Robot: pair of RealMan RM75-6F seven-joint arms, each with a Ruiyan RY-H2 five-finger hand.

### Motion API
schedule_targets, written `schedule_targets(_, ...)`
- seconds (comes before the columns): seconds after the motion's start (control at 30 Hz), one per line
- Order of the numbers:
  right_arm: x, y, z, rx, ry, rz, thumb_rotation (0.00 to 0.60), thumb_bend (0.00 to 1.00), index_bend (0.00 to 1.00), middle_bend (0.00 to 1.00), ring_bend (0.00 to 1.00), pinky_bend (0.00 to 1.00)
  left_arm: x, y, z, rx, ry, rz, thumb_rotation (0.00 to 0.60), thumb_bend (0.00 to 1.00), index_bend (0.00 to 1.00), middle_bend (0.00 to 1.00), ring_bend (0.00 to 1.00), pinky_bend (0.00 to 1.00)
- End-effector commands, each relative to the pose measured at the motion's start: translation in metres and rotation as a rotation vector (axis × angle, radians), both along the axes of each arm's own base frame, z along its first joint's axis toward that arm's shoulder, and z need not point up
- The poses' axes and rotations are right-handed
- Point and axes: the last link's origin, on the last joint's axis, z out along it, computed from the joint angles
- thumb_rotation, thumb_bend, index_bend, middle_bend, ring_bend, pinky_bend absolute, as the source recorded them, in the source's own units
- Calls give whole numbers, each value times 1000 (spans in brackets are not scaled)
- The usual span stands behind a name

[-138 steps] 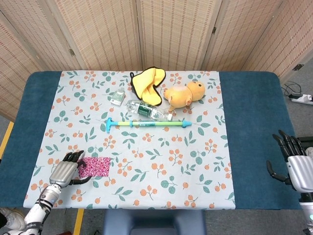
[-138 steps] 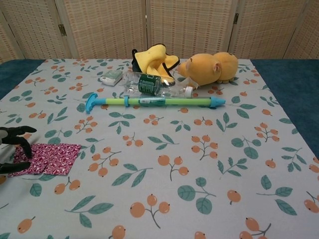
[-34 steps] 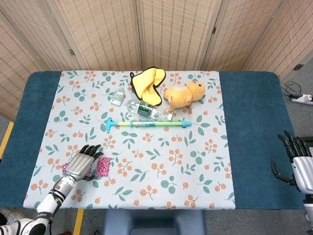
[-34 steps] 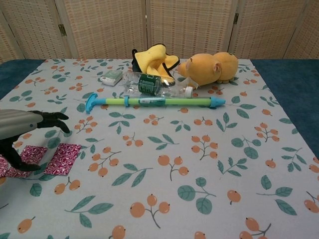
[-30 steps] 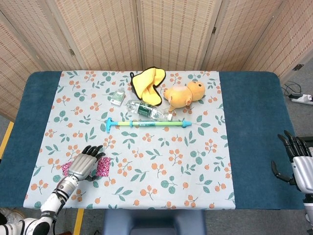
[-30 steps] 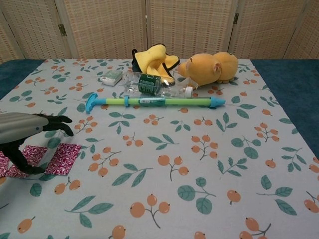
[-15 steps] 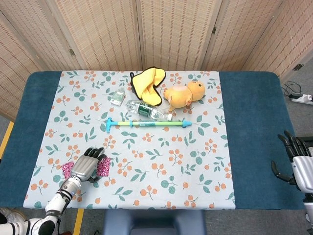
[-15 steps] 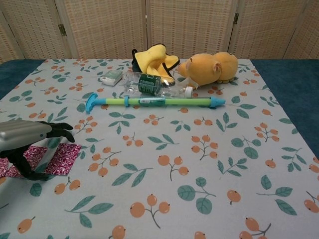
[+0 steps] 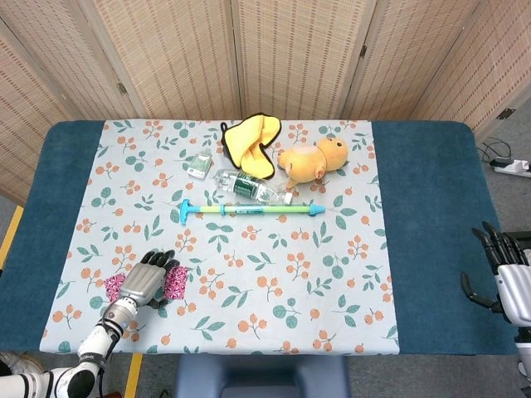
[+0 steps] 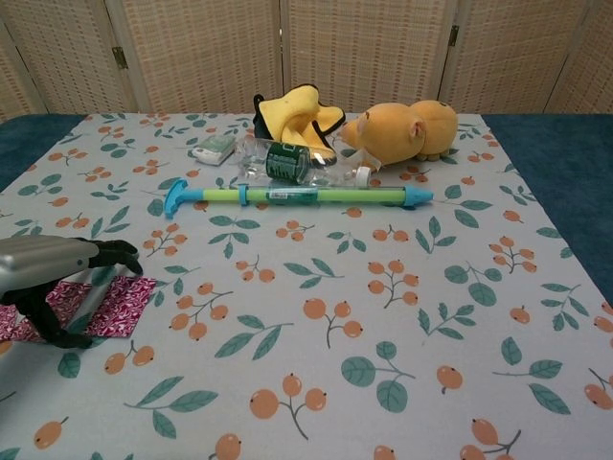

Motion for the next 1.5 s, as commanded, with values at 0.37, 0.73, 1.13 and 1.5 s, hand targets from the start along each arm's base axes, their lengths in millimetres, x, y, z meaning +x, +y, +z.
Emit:
schedule_targets(0.37, -1, 0, 1, -4, 0, 1, 401, 520, 0, 0, 0, 0, 1, -1, 6, 45, -32, 8, 596, 286, 284, 0, 0, 0)
schedule_targets(0.73, 2, -4, 5, -10, 6, 13, 402, 520, 0, 0, 0, 0, -24, -11, 55, 172, -67, 111, 596, 287, 285, 0, 0, 0)
schedule_targets(1.13, 9, -10, 5, -3, 13, 31, 401, 520, 0, 0, 0, 0, -78, -32, 82, 265, -59, 315, 595, 289, 283, 0, 0, 0)
schedule_targets(1.5, 8, -12, 4, 3, 11, 24, 401, 520, 0, 0, 0, 0, -83, -40, 73, 276, -60, 375, 598, 291, 275, 0, 0, 0)
